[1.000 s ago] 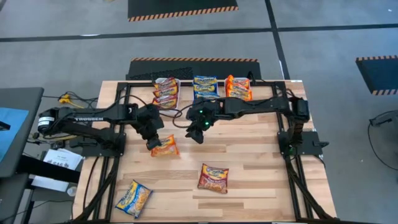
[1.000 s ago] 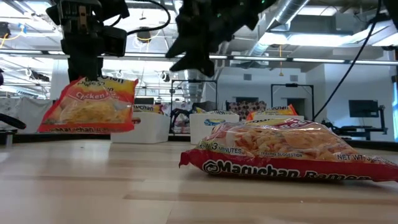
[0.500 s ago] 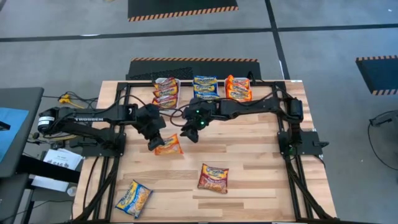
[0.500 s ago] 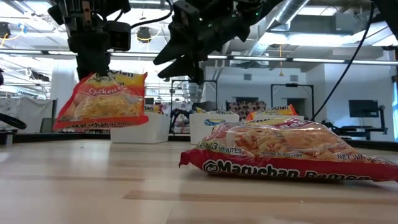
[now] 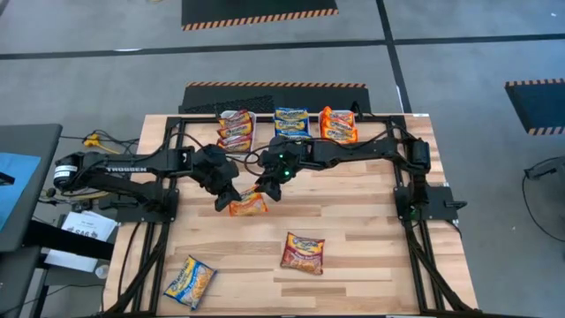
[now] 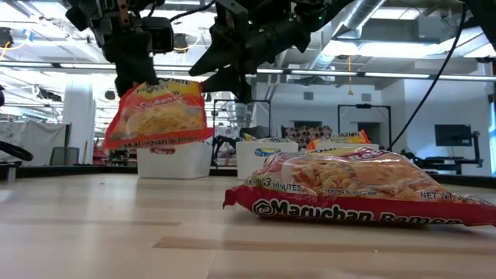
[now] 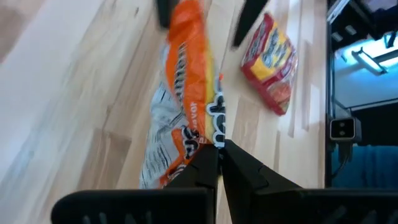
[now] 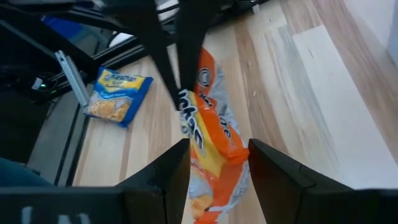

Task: Sort Maruchan noodles
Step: Put the orange noodle pack into the top right white bin

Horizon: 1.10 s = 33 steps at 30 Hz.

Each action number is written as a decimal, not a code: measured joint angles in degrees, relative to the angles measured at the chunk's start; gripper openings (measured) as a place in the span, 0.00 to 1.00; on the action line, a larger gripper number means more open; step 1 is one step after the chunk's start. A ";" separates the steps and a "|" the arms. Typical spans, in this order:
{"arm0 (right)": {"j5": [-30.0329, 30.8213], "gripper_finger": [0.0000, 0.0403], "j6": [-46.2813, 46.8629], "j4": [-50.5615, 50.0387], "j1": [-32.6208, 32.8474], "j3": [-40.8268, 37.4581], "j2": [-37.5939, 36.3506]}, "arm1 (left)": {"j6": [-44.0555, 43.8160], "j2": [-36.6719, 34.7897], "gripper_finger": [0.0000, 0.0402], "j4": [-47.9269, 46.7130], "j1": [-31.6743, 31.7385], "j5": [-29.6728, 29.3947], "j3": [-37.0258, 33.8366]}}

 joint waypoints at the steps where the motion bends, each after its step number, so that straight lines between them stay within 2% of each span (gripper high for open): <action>1: 0.65 0.47 -0.01 -0.20 -0.07 0.00 0.00 | 0.27 0.00 0.00 0.87 0.00 -0.02 0.00; 12: -3.00 0.47 0.04 -1.22 -0.57 0.00 0.00 | 1.19 0.00 0.00 4.56 -0.02 -4.17 0.00; 18: 0.99 0.44 0.03 -1.80 -0.22 0.00 0.00 | 2.82 0.00 0.00 7.49 -0.02 -5.56 0.00; 22: 1.81 0.34 0.09 -3.64 -0.08 0.00 0.00 | 3.38 0.02 0.00 9.09 0.00 -6.41 0.00; 29: 2.11 0.04 0.03 -3.36 0.58 0.02 -0.04 | 3.27 0.02 0.00 11.00 0.36 -8.35 0.00; 33: 3.03 0.02 1.46 -3.20 0.82 0.02 -0.07 | 2.21 0.04 0.00 12.00 0.79 -8.55 0.00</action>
